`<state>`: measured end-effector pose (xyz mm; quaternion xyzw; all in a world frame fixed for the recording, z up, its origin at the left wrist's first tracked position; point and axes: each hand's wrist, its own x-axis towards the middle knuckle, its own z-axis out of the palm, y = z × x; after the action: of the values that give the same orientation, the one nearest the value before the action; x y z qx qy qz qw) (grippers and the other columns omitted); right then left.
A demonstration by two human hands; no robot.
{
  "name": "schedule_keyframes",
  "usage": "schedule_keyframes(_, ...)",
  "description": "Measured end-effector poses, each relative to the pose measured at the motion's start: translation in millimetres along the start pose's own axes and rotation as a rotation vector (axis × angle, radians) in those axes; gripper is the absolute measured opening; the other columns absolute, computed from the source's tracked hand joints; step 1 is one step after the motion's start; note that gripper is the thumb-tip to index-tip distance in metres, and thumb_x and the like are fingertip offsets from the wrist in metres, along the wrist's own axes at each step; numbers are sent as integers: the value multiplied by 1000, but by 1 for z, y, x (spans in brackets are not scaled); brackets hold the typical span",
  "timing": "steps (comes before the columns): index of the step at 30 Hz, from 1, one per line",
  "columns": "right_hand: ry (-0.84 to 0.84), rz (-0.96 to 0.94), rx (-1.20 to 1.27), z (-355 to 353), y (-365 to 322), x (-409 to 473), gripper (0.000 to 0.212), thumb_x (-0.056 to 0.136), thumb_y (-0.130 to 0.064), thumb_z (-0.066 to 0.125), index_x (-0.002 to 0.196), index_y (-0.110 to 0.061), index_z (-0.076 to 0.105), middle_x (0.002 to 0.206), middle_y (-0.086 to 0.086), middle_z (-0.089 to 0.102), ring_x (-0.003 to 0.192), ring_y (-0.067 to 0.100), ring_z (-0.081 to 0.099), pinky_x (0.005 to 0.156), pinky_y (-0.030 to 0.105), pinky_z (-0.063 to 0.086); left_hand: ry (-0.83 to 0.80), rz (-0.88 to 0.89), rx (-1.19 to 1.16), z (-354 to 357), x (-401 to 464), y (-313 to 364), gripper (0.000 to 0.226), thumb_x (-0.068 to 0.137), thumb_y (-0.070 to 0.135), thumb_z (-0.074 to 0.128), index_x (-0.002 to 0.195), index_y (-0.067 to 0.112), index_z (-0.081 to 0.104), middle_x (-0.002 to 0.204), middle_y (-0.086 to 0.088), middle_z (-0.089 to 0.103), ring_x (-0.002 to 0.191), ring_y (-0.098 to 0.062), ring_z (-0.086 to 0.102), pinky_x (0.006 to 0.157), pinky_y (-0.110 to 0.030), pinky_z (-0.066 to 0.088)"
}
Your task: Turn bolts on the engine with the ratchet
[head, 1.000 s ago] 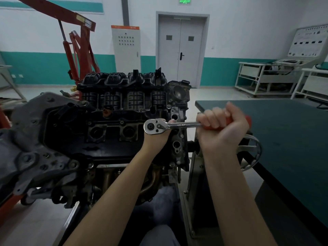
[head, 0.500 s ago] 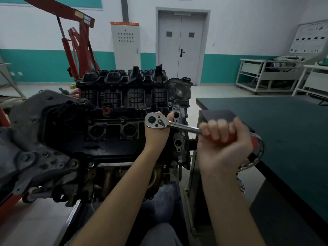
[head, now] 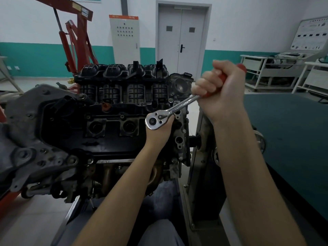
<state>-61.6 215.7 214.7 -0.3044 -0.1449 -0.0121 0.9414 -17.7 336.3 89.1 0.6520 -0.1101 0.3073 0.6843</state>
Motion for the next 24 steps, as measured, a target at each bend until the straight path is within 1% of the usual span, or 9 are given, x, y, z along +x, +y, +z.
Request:
schedule_keyframes(2, 26, -110, 112, -15, 12, -21, 35, 81, -8, 48, 51, -19, 34, 41, -7, 25, 39, 10, 20, 42, 19, 25, 39, -23, -18, -2, 0, -2, 54, 87, -1, 62, 48, 30, 40, 43, 18, 42, 44, 1, 39, 50, -10, 36)
schedule_keyframes(4, 72, -206, 242, -33, 26, -47, 36, 84, -11, 44, 51, -20, 34, 42, -6, 25, 40, 10, 22, 43, 21, 28, 39, 3, -31, -2, 0, -3, 50, 87, 1, 66, 53, 22, 36, 44, 16, 41, 45, 1, 39, 52, -11, 36)
schedule_keyframes(8, 139, -289, 342, -50, 46, -77, 33, 80, -15, 44, 49, -19, 33, 42, -5, 25, 39, 11, 26, 43, 23, 34, -1, 64, -3, -1, -4, 2, 61, 89, 11, 68, 47, 29, 28, 40, 16, 31, 40, -2, 30, 46, -11, 29)
schedule_keyframes(11, 103, -260, 274, -44, 32, -63, 32, 76, -14, 46, 48, -20, 33, 40, -6, 24, 37, 11, 22, 42, 21, 29, -18, 56, 7, 0, -1, 0, 62, 92, 3, 62, 48, 25, 25, 39, 16, 28, 38, -2, 26, 44, -11, 24)
schedule_keyframes(14, 63, -134, 121, -25, 7, -30, 33, 75, -9, 47, 48, -20, 33, 39, -7, 23, 36, 9, 19, 40, 18, 23, -44, 45, 11, 0, 1, -4, 56, 90, -3, 60, 49, 22, 30, 41, 17, 34, 41, 0, 29, 46, -11, 27)
schedule_keyframes(18, -19, 58, -35, -3, -8, 3, 37, 87, -8, 41, 53, -18, 30, 38, -7, 23, 34, 8, 19, 37, 18, 22, -86, 32, -2, -3, -1, -4, 43, 83, 11, 58, 50, 26, 34, 46, 17, 37, 44, 0, 32, 44, -13, 28)
schedule_keyframes(20, -18, 49, -25, -3, -5, 1, 37, 87, -8, 42, 53, -18, 31, 39, -7, 24, 35, 8, 20, 37, 18, 22, -83, 19, 6, -3, -1, -3, 45, 81, 13, 59, 48, 31, 34, 45, 17, 36, 43, 0, 31, 44, -12, 27)
schedule_keyframes(23, 41, -83, 90, -17, 6, -23, 32, 76, -9, 49, 51, -19, 32, 40, -7, 24, 37, 9, 19, 41, 19, 22, -61, 42, 13, -4, 1, -5, 55, 85, -3, 62, 50, 23, 29, 43, 17, 33, 41, 0, 28, 45, -12, 25)
schedule_keyframes(24, 69, -139, 145, -24, 11, -34, 30, 74, -11, 50, 51, -20, 32, 40, -7, 24, 38, 10, 19, 42, 19, 23, -50, 45, 14, -4, 1, -5, 56, 87, -4, 63, 51, 22, 28, 42, 17, 32, 41, 0, 28, 45, -11, 25)
